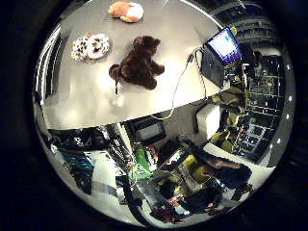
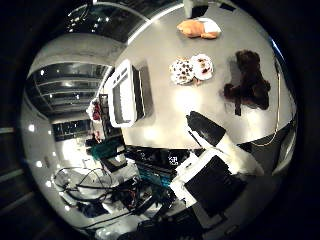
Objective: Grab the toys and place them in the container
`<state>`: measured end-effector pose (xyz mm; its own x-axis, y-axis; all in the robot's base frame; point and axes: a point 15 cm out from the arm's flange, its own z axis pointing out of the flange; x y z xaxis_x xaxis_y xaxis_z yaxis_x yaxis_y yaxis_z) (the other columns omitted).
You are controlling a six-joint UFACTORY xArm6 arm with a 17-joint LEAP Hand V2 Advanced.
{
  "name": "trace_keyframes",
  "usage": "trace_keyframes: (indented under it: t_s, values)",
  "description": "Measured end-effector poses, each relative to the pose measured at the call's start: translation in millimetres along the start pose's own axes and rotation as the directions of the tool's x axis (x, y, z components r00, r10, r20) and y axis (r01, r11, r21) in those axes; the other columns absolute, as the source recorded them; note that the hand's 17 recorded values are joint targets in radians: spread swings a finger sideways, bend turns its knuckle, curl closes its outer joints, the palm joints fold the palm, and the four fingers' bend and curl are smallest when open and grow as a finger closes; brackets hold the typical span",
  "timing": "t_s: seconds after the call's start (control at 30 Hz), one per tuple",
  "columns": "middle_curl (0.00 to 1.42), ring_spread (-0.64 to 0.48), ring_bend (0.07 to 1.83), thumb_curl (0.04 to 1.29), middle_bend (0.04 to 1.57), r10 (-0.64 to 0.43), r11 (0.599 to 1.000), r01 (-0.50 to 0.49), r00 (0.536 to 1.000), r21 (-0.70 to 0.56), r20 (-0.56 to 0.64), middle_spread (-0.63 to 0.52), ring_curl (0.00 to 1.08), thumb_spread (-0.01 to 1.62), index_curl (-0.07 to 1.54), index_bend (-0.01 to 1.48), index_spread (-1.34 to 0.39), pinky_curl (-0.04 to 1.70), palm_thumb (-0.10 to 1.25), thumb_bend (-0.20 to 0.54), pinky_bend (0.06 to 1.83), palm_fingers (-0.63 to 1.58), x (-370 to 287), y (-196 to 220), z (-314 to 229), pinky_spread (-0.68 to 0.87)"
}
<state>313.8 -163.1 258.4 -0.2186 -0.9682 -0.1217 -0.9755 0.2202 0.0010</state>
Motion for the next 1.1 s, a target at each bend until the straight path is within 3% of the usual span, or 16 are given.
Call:
trace_keyframes:
  t_s: [0.4,0.73,1.1]
  values:
    - [0.27,0.16,0.22,0.37,0.18,-0.033,0.999,0.033,0.999,-0.005,-0.033,0.00,0.25,1.08,0.33,0.17,-0.43,0.30,0.77,-0.022,0.32,0.23,59,-11,-13,0.41]
    - [0.27,0.16,0.22,0.34,0.18,-0.107,0.991,0.101,0.992,-0.085,-0.066,0.01,0.26,1.05,0.31,0.16,-0.42,0.32,0.73,-0.027,0.37,0.11,113,4,14,0.39]
    - [0.31,0.18,0.27,0.30,0.20,0.025,0.999,-0.025,1.000,-0.029,-0.016,0.06,0.28,1.02,0.26,0.14,-0.34,0.32,0.56,-0.030,0.43,0.07,141,-13,61,0.39]
